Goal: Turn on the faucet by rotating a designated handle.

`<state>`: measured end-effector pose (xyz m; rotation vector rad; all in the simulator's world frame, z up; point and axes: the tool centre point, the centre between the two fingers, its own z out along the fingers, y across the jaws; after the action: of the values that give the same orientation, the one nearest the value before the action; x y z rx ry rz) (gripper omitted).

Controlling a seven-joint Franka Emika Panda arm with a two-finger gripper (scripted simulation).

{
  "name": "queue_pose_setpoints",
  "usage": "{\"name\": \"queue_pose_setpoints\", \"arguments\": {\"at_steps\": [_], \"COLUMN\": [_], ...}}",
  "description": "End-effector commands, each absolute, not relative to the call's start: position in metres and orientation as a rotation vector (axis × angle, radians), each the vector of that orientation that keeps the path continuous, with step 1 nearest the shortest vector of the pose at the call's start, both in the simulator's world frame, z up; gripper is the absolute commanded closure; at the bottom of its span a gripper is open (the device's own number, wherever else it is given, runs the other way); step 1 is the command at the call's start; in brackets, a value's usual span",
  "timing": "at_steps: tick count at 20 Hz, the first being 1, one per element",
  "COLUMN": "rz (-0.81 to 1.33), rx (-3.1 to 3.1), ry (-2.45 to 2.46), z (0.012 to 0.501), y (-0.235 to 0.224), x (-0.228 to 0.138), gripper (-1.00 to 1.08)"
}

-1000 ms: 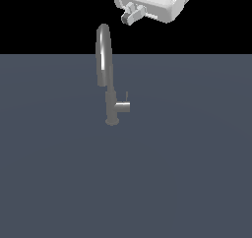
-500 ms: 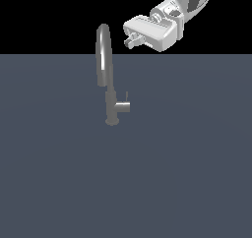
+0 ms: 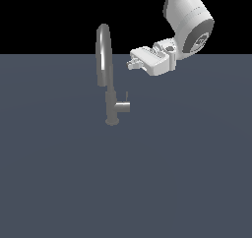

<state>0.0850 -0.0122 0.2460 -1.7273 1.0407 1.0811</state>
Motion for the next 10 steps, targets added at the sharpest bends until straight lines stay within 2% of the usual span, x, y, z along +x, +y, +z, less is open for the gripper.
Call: {"name": "queue_pose_setpoints", "arguments": {"at_steps": [1,10], "rz": [1.116,1.205], "rx": [-1.638,-1.372], "ry": [1.07,1.15], "z": [0.226,0.166], "y": [-0.012,-0.007], "x": [0.094,0.116], "gripper": [1.08,1.08]}}
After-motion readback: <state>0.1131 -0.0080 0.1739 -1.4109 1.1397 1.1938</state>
